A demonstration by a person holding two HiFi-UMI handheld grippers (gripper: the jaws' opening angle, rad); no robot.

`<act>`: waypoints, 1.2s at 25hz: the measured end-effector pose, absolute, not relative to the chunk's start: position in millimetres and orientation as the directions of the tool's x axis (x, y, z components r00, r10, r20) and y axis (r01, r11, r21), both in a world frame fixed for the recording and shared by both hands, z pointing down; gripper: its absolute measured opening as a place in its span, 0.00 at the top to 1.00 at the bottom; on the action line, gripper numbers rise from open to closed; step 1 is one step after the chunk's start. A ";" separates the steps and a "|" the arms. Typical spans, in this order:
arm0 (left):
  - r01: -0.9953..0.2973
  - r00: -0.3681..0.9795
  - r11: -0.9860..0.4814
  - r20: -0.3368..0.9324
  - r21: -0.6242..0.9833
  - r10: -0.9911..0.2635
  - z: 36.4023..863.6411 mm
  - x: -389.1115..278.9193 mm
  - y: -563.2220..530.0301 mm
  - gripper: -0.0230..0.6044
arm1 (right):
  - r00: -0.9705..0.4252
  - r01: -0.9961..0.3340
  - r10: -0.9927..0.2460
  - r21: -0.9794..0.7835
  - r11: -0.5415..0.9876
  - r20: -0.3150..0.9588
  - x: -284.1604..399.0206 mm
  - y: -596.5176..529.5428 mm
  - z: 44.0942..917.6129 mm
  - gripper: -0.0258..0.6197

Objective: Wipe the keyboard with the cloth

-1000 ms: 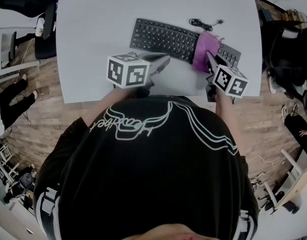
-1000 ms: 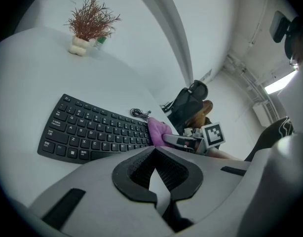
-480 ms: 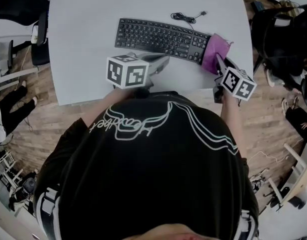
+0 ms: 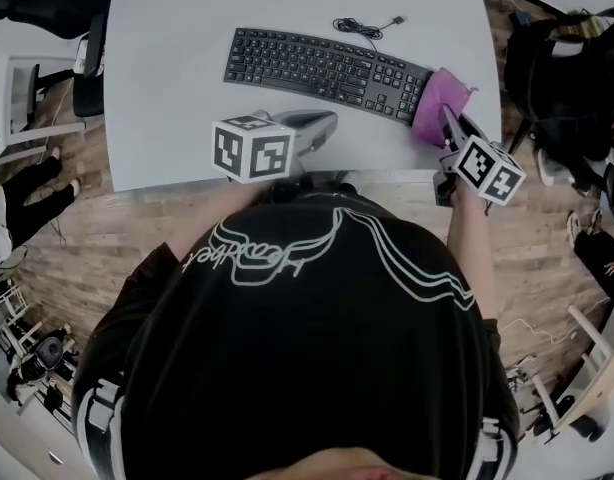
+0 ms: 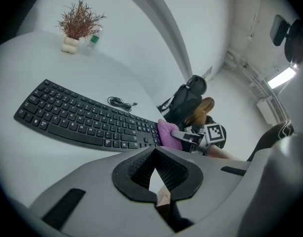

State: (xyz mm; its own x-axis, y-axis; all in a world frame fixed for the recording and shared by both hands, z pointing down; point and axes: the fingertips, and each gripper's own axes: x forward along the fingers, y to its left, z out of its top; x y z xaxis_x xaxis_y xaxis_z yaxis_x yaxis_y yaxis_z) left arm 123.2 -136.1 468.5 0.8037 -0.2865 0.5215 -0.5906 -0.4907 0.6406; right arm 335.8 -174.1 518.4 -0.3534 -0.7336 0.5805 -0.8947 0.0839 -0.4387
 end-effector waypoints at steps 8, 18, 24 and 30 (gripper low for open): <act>-0.611 0.792 -0.445 0.497 0.655 -0.355 447.2 106.5 -107.5 0.96 | -0.462 -0.804 -0.794 -0.565 0.186 0.395 309.9 -156.3 461.8 0.88; -0.510 0.860 -0.649 0.330 0.564 -0.389 373.4 97.7 -95.6 0.96 | -0.512 -0.806 -0.832 -0.453 0.380 0.214 253.0 -76.5 359.8 0.88; -0.445 0.896 -0.737 0.242 0.509 -0.373 329.6 56.5 -38.8 0.96 | -0.545 -0.786 -0.823 -0.440 0.434 0.161 184.7 -4.7 323.3 0.88; -0.392 0.919 -0.782 0.177 0.485 -0.352 298.2 11.0 27.8 0.96 | -0.575 -0.770 -0.808 -0.417 0.483 0.127 115.7 70.8 300.3 0.88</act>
State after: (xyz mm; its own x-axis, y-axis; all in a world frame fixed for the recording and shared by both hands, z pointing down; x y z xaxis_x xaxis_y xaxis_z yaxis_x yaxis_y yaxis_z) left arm 11.0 27.8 298.2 0.9192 -0.3518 0.1767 -0.3924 -0.7818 0.4846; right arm 115.7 70.8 300.3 -0.5750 -0.8082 0.1269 -0.7703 0.4826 -0.4168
